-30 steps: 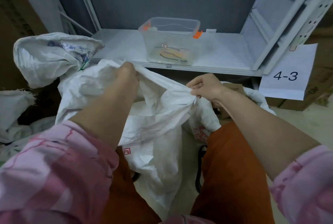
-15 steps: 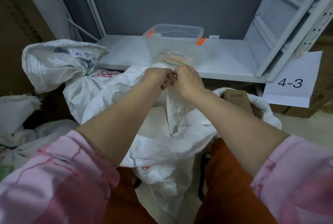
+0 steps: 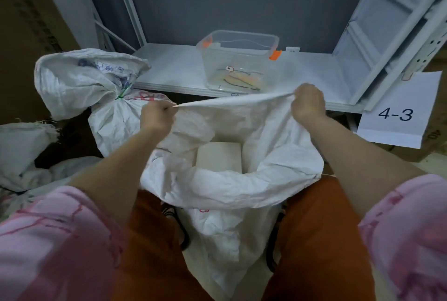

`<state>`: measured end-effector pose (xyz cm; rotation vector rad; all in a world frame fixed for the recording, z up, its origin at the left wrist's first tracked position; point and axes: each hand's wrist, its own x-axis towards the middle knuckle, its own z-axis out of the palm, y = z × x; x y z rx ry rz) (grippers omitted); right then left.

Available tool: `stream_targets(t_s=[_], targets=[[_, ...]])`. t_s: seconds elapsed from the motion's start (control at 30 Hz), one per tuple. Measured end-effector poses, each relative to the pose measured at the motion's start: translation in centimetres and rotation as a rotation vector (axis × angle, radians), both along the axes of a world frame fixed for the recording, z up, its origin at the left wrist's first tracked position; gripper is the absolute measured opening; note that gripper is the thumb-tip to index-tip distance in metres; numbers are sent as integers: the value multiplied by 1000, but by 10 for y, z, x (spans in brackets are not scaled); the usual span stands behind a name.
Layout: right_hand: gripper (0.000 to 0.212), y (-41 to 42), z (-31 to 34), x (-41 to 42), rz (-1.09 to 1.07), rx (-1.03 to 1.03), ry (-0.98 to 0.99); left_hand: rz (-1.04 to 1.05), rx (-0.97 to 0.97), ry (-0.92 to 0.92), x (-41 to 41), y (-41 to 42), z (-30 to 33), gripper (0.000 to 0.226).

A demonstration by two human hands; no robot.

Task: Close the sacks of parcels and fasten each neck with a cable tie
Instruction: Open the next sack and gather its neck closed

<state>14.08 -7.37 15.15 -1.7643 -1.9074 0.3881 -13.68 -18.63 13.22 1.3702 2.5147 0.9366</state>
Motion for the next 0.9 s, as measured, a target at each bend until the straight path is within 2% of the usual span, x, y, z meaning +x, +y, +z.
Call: stream_targets(t_s=[0.1, 0.2, 0.3, 0.37, 0.43, 0.5, 0.57, 0.6, 0.63, 0.67, 0.7, 0.73, 0.8, 0.83, 0.9], targets=[[29, 5, 0, 8, -41, -37, 4, -19, 11, -231, -10, 0, 3, 15], [27, -5, 3, -9, -33, 38, -50, -77, -56, -177, 3, 10, 5, 35], [37, -22, 4, -29, 90, 240, -215, -91, -44, -116, 17, 19, 11, 45], [45, -35, 4, -48, 250, 330, -274, -90, 5, -126, 24, 23, 16, 44], [42, -41, 1, -68, 398, 337, -323, -135, 70, -208, 32, 25, 21, 42], [31, -39, 1, -80, 449, 321, -323, -181, 118, -294, 38, 23, 26, 36], [26, -32, 4, -85, 415, 279, -230, -198, 166, -295, 36, 16, 28, 26], [27, -28, 7, -86, 382, 256, -177, -182, 174, -272, 34, 11, 29, 16], [29, -24, 10, -87, 344, 237, -140, -148, 160, -209, 29, 6, 30, 24], [30, -21, 12, -88, 302, 222, -116, -117, 104, -109, 24, 1, 31, 42], [30, -19, 14, -89, 264, 206, -100, -104, 12, 9, 19, -5, 31, 53], [31, -18, 16, -92, 234, 193, -91, -107, -102, 125, 16, -10, 32, 55], [32, -16, 17, -97, 209, 169, -102, -147, -325, 279, 14, -18, 31, 41], [32, -16, 18, -100, 205, 164, -105, -168, -388, 302, 14, -20, 30, 34], [29, -21, 19, -107, 213, 182, -97, -225, -442, 304, 12, -19, 25, 35]])
